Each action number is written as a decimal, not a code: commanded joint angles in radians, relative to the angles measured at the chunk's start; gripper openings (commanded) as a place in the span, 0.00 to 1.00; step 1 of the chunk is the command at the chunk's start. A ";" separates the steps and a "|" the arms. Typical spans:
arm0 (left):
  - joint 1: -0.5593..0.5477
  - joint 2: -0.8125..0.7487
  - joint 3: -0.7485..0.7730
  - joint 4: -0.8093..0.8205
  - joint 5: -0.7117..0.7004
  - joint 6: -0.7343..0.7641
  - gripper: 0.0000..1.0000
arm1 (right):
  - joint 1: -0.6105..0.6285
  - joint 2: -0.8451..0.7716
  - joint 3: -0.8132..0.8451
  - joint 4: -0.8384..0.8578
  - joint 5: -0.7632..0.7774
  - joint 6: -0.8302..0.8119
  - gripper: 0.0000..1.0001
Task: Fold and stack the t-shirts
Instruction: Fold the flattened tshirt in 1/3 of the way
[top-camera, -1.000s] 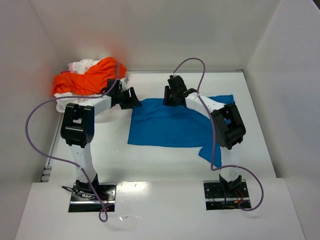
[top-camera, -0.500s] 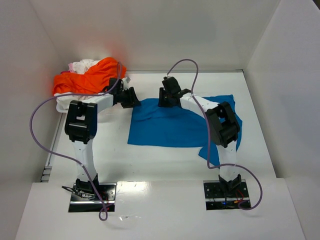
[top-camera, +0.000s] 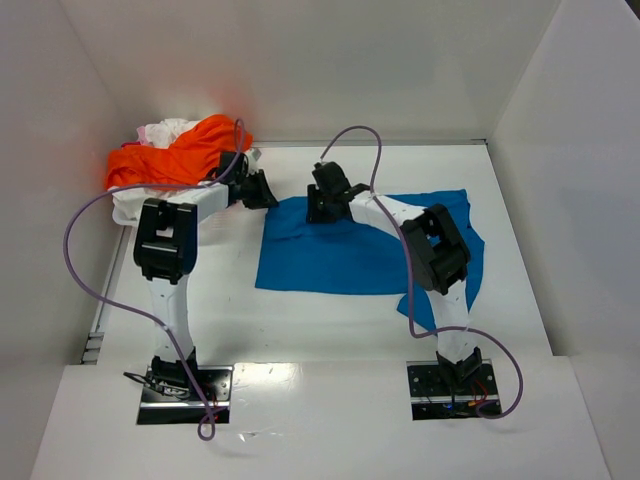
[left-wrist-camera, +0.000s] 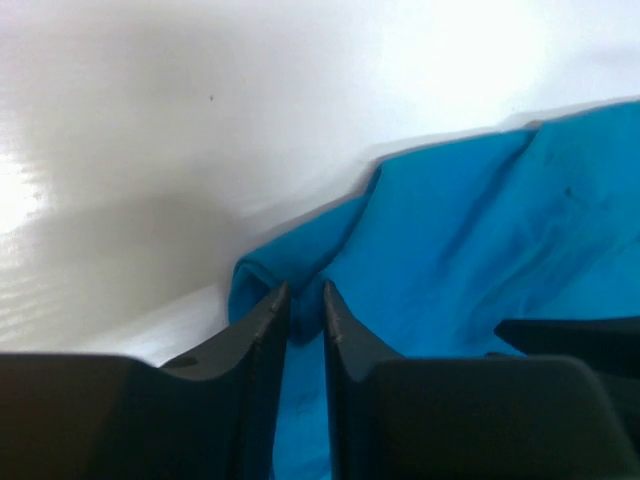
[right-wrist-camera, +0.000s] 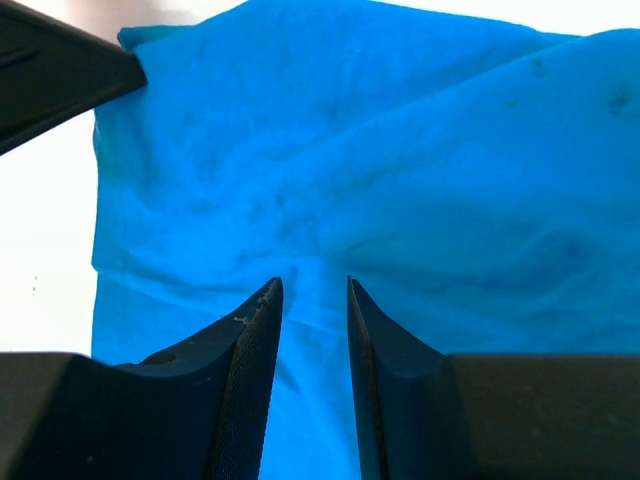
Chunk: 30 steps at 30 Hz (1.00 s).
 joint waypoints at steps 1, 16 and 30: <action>0.005 0.032 0.046 0.027 0.000 0.010 0.25 | 0.016 0.012 0.044 0.026 -0.009 -0.009 0.38; 0.048 -0.014 0.030 0.095 -0.110 -0.039 0.00 | 0.016 0.052 0.032 0.017 -0.018 -0.009 0.14; 0.068 -0.014 0.055 0.105 -0.038 0.001 0.23 | 0.026 0.061 0.046 0.017 -0.006 -0.018 0.54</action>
